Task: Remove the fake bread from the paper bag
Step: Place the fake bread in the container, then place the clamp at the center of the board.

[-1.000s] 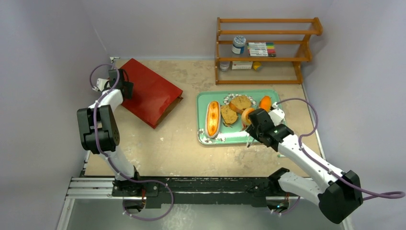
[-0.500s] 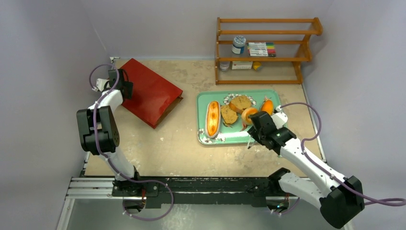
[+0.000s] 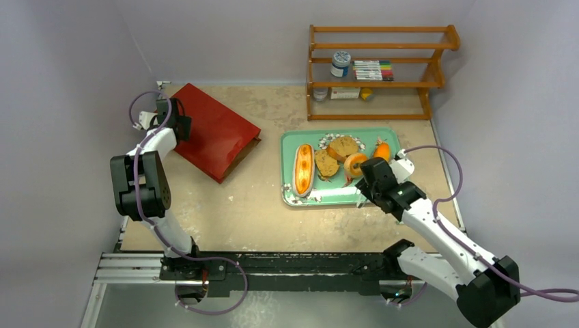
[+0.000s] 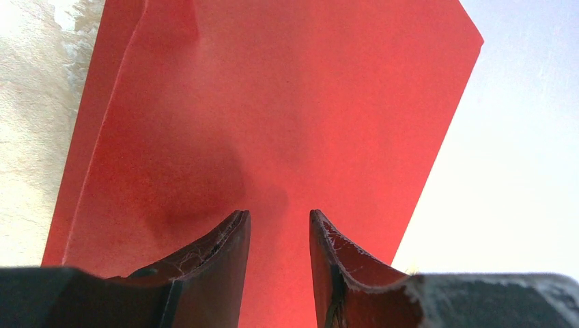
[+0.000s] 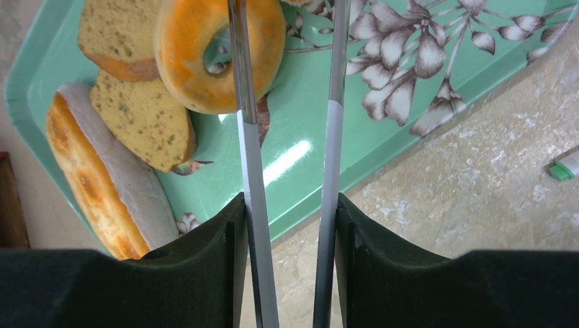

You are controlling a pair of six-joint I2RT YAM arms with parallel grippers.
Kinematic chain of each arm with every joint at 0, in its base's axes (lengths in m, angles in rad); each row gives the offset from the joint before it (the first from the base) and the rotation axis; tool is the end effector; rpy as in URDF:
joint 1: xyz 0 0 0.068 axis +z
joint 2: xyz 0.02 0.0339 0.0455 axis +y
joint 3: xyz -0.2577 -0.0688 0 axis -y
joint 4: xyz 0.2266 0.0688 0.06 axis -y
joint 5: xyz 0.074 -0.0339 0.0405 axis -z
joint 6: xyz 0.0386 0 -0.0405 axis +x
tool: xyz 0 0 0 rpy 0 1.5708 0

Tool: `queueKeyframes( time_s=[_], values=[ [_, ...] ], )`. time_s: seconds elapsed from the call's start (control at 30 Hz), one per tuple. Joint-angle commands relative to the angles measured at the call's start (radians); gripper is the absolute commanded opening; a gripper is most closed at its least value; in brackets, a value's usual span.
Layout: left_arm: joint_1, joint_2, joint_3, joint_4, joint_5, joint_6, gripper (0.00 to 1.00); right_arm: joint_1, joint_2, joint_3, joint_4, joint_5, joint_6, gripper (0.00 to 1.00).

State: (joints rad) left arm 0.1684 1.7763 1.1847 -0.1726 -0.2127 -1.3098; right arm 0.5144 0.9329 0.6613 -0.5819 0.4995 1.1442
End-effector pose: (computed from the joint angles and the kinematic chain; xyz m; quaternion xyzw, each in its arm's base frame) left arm 0.3681 0.0709 0.2119 -0.6469 0.6479 -0.1287 0.3811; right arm 0.1587 0.0685 0.2362 0.3635 0.8358 0.0945 0.4004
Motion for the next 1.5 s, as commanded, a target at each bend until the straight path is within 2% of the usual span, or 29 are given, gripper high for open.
queueKeyframes(
  time_s=[0.0, 0.4, 0.77, 1.03, 1.27, 1.47],
  values=[
    [-0.004, -0.013, 0.027, 0.040, -0.016, -0.014, 0.37, -0.004, -0.018, 0.092, -0.007, 0.078, -0.007, 0.45],
    [-0.003, -0.002, 0.036, 0.042, -0.024, -0.016, 0.37, -0.004, -0.010, 0.141, -0.013, 0.116, -0.034, 0.44],
    [-0.006, 0.005, 0.036, 0.044, -0.034, -0.019, 0.37, 0.031, 0.044, 0.227, 0.066, 0.137, -0.170, 0.41],
    [-0.010, 0.001, 0.034, 0.046, -0.041, -0.016, 0.37, 0.261, 0.234, 0.398, 0.148, 0.201, -0.284, 0.39],
    [-0.018, -0.026, 0.005, 0.048, -0.041, -0.018, 0.37, 0.454, 0.482, 0.576, 0.205, 0.183, -0.355, 0.39],
    [-0.015, -0.045, 0.011, 0.039, -0.040, -0.002, 0.37, 0.549, 0.566, 0.617, 0.235, 0.102, -0.395, 0.38]
  ],
)
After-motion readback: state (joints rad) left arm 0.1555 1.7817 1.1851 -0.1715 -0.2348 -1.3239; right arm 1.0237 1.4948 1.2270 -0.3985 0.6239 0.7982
